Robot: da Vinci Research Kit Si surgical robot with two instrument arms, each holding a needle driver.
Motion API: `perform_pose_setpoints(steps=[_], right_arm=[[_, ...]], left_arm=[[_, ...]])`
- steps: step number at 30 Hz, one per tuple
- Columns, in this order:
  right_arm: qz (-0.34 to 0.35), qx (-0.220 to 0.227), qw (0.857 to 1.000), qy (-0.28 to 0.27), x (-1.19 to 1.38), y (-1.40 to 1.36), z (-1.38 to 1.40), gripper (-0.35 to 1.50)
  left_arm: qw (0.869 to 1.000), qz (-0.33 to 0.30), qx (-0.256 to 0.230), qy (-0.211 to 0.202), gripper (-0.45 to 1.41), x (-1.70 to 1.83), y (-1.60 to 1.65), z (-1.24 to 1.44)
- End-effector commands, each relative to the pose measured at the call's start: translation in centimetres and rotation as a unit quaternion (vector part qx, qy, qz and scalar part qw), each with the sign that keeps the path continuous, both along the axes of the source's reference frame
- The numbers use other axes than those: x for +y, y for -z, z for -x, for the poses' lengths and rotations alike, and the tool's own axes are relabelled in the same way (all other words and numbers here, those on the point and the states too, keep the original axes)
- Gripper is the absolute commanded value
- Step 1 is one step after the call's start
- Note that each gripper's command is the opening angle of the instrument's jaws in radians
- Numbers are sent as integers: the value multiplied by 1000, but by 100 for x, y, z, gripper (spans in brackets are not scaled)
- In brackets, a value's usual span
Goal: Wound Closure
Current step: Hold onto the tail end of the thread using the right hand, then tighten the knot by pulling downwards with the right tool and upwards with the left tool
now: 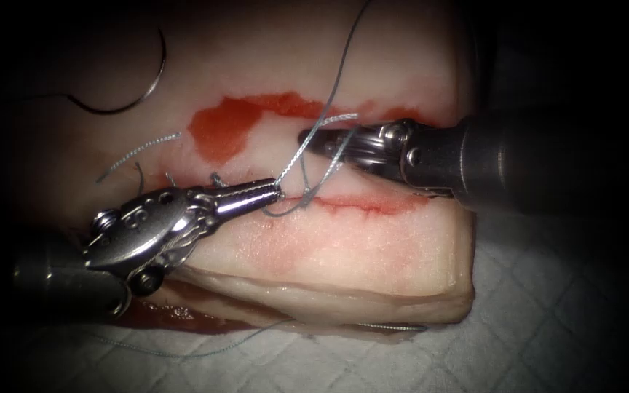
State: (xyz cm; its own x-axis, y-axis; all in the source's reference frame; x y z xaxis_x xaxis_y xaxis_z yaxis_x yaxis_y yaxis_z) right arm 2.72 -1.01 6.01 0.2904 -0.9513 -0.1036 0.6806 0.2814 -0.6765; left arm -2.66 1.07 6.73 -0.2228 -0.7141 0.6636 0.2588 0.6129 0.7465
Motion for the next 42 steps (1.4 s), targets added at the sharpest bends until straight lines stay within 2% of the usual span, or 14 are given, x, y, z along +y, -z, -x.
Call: perform_pose_setpoints(steps=[1, 2, 5, 9, 19, 20, 21, 22, 25, 30, 33, 35, 37, 42], right_arm=[[6, 6, 1000, -3, 5, -3, -11, 49], [11, 11, 1000, -5, 4, -2, -11, 67], [16, 18, 1000, -8, 3, -2, -12, 77], [18, 17, 1000, -9, 5, -5, -12, 82], [18, -2, 1000, 0, 1, -25, -15, 79], [19, -2, 1000, 0, 1, -26, -15, 76], [21, -3, 1000, 0, 2, -28, -16, 52], [10, -5, 1000, -7, 3, -30, -17, -35], [7, -18, 1000, 9, 5, -26, -16, -35], [34, -4, 999, 3, 4, -7, -6, -35], [58, 7, 998, 20, -6, 5, 5, -35], [82, 11, 996, 28, -15, 9, 9, -35], [126, 17, 990, 53, -21, 14, 10, -35], [214, 35, 972, 86, -24, 26, 7, -35]], left_arm=[[1000, 0, 0, -1, -45, -1, -5, 5], [1000, -1, 2, -2, -45, -1, -4, 5], [1000, -1, 2, -2, -45, -1, -5, 5], [1000, -1, 2, -2, -45, -1, -4, 5], [1000, -3, 1, -1, -45, -2, 1, 6], [1000, -3, 1, -1, -45, -2, 1, 6], [1000, -3, 1, -1, -45, -2, 1, 6], [1000, -3, 1, -1, -45, -2, 1, 6], [1000, -3, 1, -2, -45, -2, 1, 5], [1000, -3, 1, -2, -45, 0, -1, 2], [1000, -4, 10, 8, -45, 5, -3, 0], [999, -12, 36, 22, -45, 13, -4, -4], [995, -32, 85, 37, -45, 33, -9, -11], [990, -38, 129, 46, -45, 61, -35, -20]])
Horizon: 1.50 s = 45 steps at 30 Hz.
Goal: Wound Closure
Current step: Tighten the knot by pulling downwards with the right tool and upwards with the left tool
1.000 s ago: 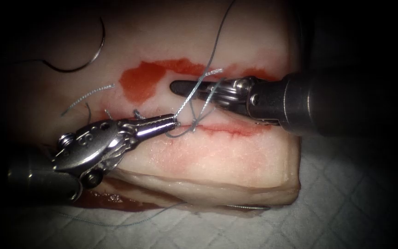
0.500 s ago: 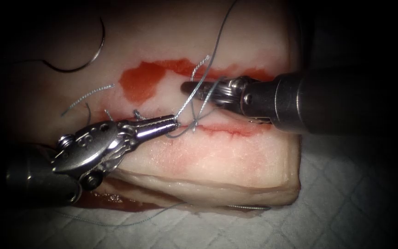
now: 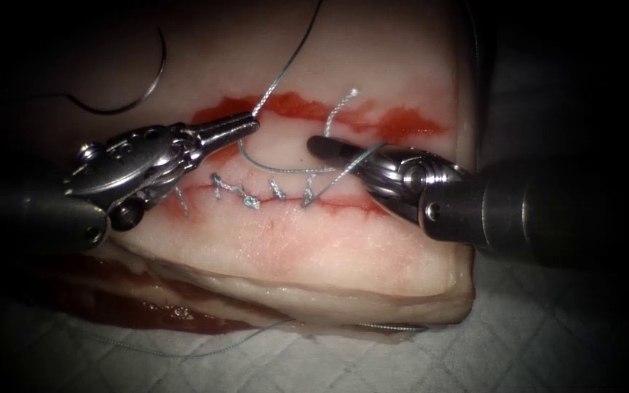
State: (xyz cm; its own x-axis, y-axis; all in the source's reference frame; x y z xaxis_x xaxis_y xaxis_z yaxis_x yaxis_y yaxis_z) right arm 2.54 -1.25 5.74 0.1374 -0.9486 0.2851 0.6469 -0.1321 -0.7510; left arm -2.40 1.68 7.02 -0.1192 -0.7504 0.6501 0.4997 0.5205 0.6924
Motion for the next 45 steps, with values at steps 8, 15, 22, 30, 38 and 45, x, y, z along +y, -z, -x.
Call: perform_pose_setpoints(steps=[8, 15, 22, 30, 38, 45], right_arm=[[106, 50, 990, 72, -10, 12, -12, -35], [121, 48, 975, 178, -29, 14, -15, -35], [120, 33, 964, 233, -50, 11, -19, -35], [121, 14, 952, 280, -74, 11, -23, -35], [138, 8, 942, 305, -88, 15, -26, -35], [175, -7, 917, 358, -96, 10, -28, -35]], left_arm=[[998, -18, 65, 12, -45, 38, -52, -7], [995, -8, 94, 31, -45, 83, -64, 0], [990, 72, 119, 10, -45, 128, -68, 19], [957, 207, 197, -38, -45, 171, -83, 48], [908, 309, 271, -83, -45, 204, -94, 84], [866, 366, 325, -107, -45, 235, -101, 110]])
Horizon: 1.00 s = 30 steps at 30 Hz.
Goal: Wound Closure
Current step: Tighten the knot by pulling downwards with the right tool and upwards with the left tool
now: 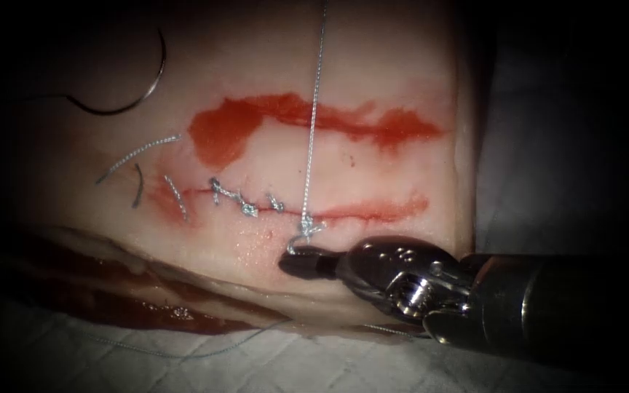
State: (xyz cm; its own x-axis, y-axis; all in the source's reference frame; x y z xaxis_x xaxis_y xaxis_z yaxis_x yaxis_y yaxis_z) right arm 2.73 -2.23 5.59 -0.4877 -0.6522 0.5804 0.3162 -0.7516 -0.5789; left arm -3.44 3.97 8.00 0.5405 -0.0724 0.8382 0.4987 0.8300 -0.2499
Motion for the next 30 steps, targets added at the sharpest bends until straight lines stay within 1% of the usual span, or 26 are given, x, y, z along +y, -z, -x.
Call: perform_pose_setpoints(steps=[1, 3, 5, 6, 8, 9, 10, 11, 12, 13, 15, 18, 19, 20, 21, 22, 24, 25, 28, 30], right_arm=[[13, -2, 1000, 14, 1, -6, -9, -35], [56, -6, 997, 52, 1, -5, -10, -35], [104, -12, 990, 98, 1, -2, -12, -35], [136, -13, 982, 127, 1, -1, -13, -35], [175, -22, 969, 171, -1, 2, -16, -35], [185, -32, 966, 178, -3, 4, -18, -35], [191, -34, 963, 184, -4, 5, -19, -35], [213, -29, 955, 202, -6, 7, -21, -35], [219, -28, 953, 209, -7, 8, -22, -35], [234, -26, 946, 223, -9, 9, -23, -35], [264, -28, 928, 262, -12, 11, -26, -35], [311, -37, 894, 320, -15, 13, -28, -35], [318, -43, 889, 326, -15, 13, -28, -35], [332, -44, 878, 343, -17, 13, -28, -35], [338, -46, 871, 354, -17, 14, -28, -35], [340, -48, 868, 359, -18, 14, -28, -35], [356, -43, 854, 376, -19, 14, -28, -35], [358, -43, 851, 381, -19, 14, -28, -35], [358, -44, 851, 382, -19, 14, -28, -35], [359, -46, 851, 382, -18, 13, -28, -35]], left_arm=[[1000, 9, 8, -3, -45, 10, -4, 8], [1000, 17, 18, -6, -45, 21, -5, 13], [999, 23, 25, -8, -45, 29, -6, 16], [999, 22, 24, -8, -45, 32, -6, 17], [999, 26, 28, -6, -45, 39, -5, 19], [999, 27, 30, -6, -45, 41, -5, 20], [999, 30, 35, -7, -45, 42, -4, 21], [999, 33, 40, -6, -45, 45, -4, 22], [998, 37, 44, -7, -45, 46, -4, 23], [998, 42, 50, -11, -45, 48, -4, 24], [996, 54, 65, -15, -45, 51, -4, 27], [994, 68, 85, -18, -45, 57, -6, 34], [994, 70, 88, -18, -45, 58, -7, 35], [993, 73, 92, -19, -45, 59, -8, 37], [992, 77, 97, -20, -45, 60, -8, 39], [992, 77, 98, -19, -45, 61, -9, 40], [991, 84, 106, -22, -45, 63, -10, 43], [990, 85, 109, -23, -45, 64, -10, 43], [986, 101, 131, -28, -45, 67, -12, 47], [979, 121, 159, -39, -45, 69, -13, 50]])
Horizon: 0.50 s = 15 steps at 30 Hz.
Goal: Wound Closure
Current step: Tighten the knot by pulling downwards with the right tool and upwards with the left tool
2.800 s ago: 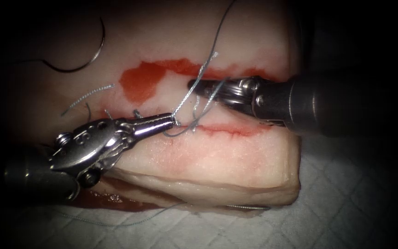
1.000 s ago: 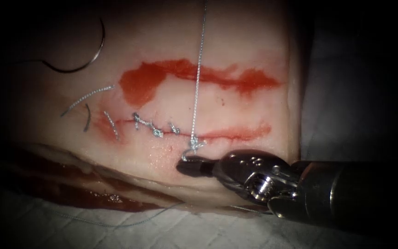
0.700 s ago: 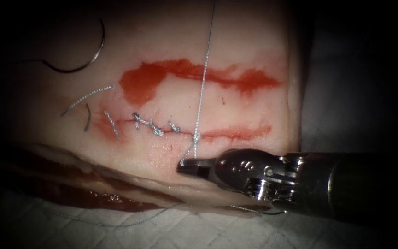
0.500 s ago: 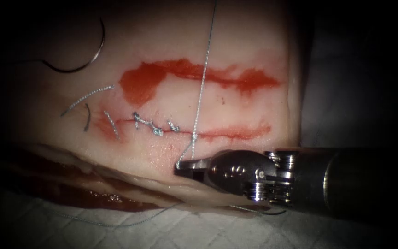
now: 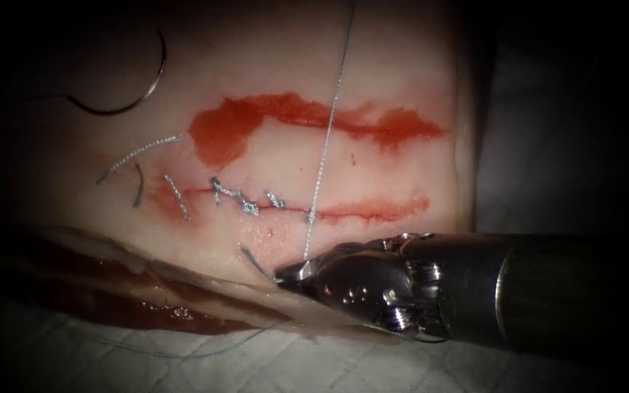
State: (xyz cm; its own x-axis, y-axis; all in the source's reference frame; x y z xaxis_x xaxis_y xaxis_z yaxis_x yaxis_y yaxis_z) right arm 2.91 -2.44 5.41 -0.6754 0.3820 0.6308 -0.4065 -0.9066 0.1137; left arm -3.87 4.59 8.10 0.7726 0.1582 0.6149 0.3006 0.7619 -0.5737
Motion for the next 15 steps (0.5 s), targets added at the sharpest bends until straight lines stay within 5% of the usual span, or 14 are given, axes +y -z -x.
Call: perform_pose_setpoints(steps=[1, 15], right_arm=[[0, 2, 1000, -1, 3, -5, -10, -35], [-85, 38, 995, -21, -20, -29, -21, -35]], left_arm=[[1000, 12, 15, -3, -45, 8, -3, 8], [975, 71, 209, 4, -45, 37, -15, 37]])
